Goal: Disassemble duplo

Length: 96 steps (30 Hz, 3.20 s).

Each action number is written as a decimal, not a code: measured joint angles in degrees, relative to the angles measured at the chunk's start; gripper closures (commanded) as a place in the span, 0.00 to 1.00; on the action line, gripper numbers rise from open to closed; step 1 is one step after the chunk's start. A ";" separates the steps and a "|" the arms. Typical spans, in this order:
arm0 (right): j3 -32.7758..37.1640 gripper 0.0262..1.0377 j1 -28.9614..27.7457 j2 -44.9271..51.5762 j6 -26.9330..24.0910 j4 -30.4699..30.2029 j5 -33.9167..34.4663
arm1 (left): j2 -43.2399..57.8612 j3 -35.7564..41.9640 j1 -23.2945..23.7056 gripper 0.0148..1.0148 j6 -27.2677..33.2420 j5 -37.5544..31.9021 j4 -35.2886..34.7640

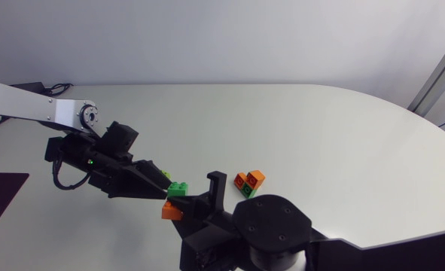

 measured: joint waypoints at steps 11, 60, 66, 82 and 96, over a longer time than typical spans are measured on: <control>0.00 0.82 0.83 0.00 0.00 0.26 -0.04 | 0.17 0.20 0.00 0.25 0.66 0.42 -0.42; 0.00 0.82 1.88 0.02 -1.11 0.44 -0.02 | 2.32 0.94 -1.95 0.57 8.96 0.87 -6.01; 0.00 0.82 2.19 0.02 -1.11 0.46 0.02 | 2.75 0.94 -1.95 0.64 10.51 0.87 -6.82; 0.00 0.82 2.38 0.02 -1.53 0.48 0.39 | 3.39 0.94 -1.95 0.75 16.76 1.40 -9.90; 0.00 0.82 2.56 0.02 -1.77 0.44 0.42 | 4.22 0.96 -1.92 0.76 19.69 1.77 -11.41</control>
